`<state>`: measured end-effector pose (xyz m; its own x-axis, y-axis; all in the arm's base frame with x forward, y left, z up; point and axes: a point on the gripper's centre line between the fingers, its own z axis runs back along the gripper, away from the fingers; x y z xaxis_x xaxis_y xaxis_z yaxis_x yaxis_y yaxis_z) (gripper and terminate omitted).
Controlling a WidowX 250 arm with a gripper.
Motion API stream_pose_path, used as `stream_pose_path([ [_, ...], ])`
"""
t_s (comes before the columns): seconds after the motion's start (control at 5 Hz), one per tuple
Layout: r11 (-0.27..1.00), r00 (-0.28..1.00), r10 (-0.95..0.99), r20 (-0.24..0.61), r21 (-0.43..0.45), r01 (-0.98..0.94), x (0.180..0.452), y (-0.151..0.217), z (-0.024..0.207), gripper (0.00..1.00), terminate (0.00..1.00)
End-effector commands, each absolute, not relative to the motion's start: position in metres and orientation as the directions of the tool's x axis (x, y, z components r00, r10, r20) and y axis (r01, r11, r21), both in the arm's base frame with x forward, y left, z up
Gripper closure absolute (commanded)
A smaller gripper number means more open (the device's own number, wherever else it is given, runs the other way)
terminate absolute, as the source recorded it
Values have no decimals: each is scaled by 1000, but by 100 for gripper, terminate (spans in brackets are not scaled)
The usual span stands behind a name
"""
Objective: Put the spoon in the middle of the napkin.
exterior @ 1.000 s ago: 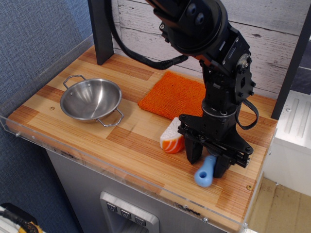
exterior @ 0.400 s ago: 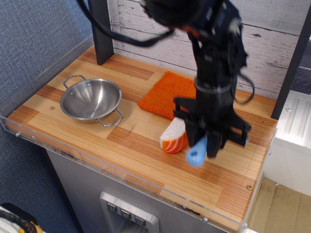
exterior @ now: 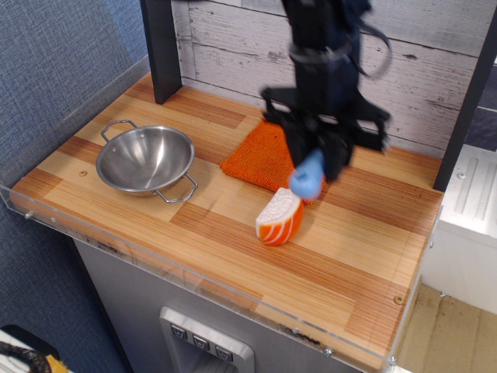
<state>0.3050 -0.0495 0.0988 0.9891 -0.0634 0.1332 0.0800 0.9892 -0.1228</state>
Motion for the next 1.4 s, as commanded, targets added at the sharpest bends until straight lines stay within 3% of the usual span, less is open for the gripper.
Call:
stream_pose_path([
  [0.0, 995, 976, 10, 216, -99, 12, 345, -3, 116, 100, 0],
  [0.4, 998, 972, 17, 234, -66, -2, 380, 17, 92, 100, 0],
  [0.6, 999, 976, 4, 220, -49, 7, 384, 16, 76, 100, 0],
  [1.2, 998, 985, -59, 161, -14, 62, 365, 3, 42, 100, 0],
])
